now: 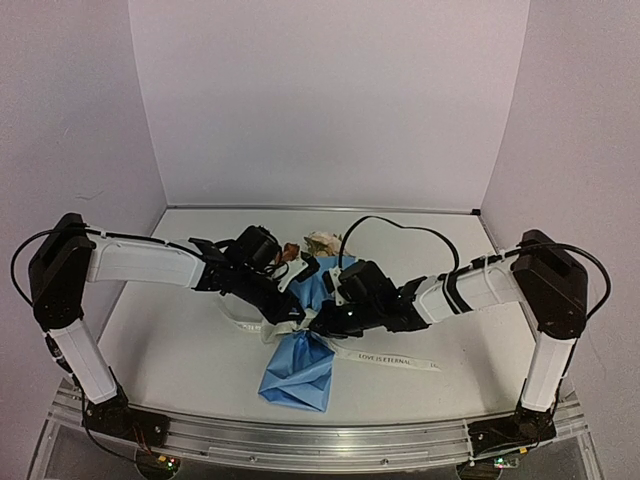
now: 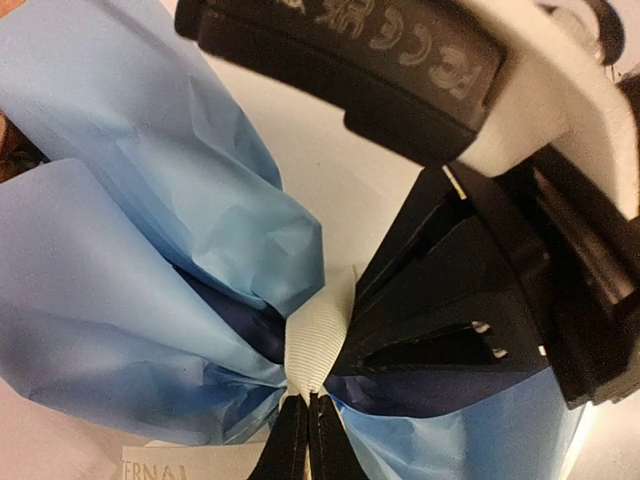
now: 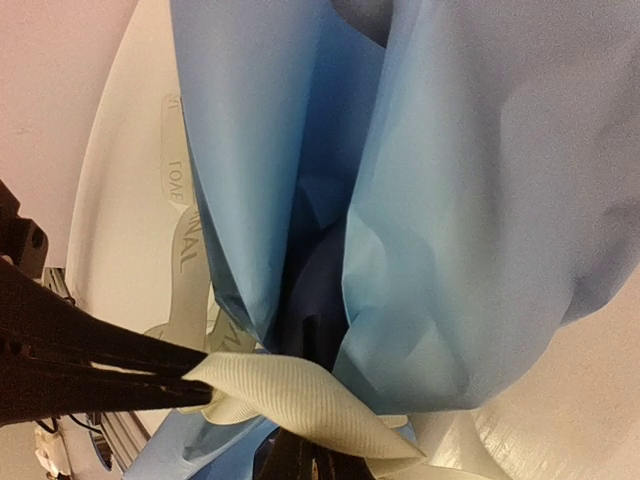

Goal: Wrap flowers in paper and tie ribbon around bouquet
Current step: Cross the half-tied ribbon over the folded bouquet.

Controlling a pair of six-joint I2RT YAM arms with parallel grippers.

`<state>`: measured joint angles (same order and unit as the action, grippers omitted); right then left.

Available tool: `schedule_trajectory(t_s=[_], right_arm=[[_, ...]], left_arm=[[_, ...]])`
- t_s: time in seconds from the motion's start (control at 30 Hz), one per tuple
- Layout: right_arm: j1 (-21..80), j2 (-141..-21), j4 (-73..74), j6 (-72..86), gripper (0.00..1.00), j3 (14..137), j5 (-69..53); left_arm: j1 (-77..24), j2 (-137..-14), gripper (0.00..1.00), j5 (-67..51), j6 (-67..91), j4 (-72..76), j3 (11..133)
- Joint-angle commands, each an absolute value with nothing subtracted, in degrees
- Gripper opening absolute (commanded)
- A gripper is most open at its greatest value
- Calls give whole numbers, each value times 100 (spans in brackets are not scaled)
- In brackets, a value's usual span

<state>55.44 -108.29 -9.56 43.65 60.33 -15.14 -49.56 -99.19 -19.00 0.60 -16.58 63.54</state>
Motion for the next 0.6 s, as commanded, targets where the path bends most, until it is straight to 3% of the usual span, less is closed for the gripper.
schedule_trajectory(t_s=[0.0,0.57], right_arm=[[5580,-10671,-1579,4118,0,5924,-1528],[5577,-11232,-3073,3581,0,5759,-503]], left_arm=[[-4903,-9514,0,-2281,368,-1209,6293],[-4811,-9500,0,-2747,945,-832,6047]])
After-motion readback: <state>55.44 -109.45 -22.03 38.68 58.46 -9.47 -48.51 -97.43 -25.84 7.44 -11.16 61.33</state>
